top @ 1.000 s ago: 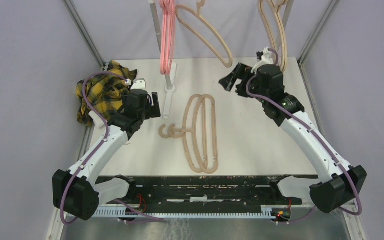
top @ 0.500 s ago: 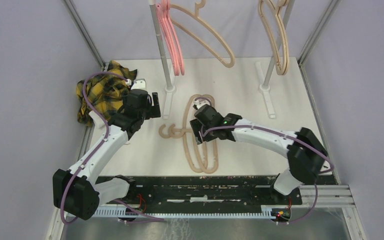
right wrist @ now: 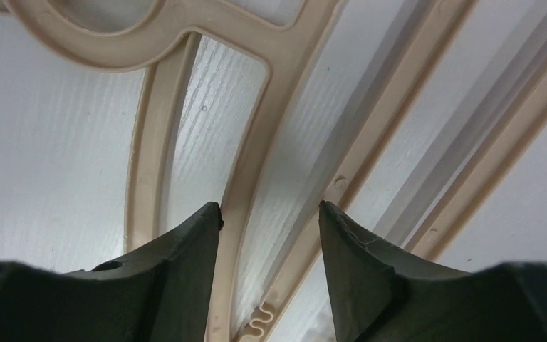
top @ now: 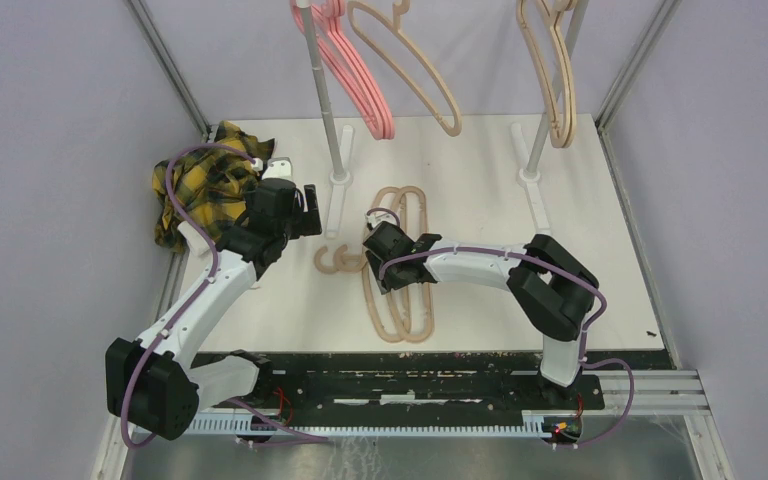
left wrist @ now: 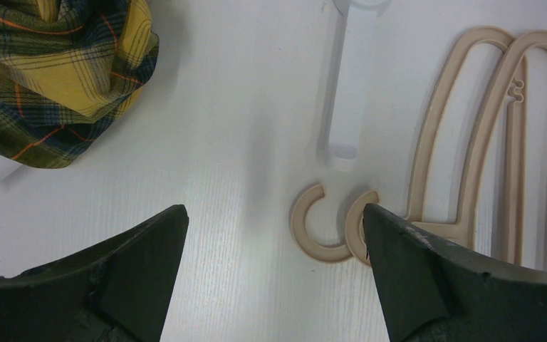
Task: Organize the hangers
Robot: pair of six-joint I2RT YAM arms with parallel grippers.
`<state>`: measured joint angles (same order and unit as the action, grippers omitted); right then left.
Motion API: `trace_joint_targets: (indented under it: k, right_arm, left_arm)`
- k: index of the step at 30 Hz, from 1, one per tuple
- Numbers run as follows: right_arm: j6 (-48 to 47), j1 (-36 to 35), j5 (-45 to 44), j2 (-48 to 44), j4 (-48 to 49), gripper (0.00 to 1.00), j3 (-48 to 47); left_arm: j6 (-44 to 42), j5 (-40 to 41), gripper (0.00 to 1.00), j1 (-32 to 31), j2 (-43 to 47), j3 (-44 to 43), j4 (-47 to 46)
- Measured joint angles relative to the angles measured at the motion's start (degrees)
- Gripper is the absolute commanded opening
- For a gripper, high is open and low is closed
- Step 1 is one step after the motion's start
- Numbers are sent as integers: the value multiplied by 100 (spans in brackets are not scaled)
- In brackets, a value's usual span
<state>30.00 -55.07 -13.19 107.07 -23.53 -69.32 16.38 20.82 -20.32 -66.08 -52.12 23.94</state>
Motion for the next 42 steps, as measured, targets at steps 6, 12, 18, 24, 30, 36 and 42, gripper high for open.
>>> trace_joint_targets:
  k: [6, 12, 18, 24, 30, 36, 42]
  right_arm:
    - [59, -17, -162, 90, 190, 59, 94]
    - [61, -238, -568, 44, 155, 60, 131]
    - [57, -409, -706, 0, 2, 59, 129]
    - [92, -407, -809, 125, 85, 38, 120]
    - [195, -409, -935, 103, 284, 23, 225]
    - [170, -407, -988, -240, 275, 19, 546]
    - [103, -380, -767, -1558, -103, 19, 909]
  left_arm:
    - [0, 2, 99, 0, 0, 0, 0]
    - [0, 0, 99, 0, -4, 0, -2]
    - [0, 0, 99, 0, -31, 0, 0]
    - [0, 2, 99, 0, -31, 0, 0]
    - [0, 2, 99, 0, -31, 0, 0]
    - [0, 2, 99, 0, -31, 0, 0]
    - [0, 4, 99, 0, -28, 0, 2]
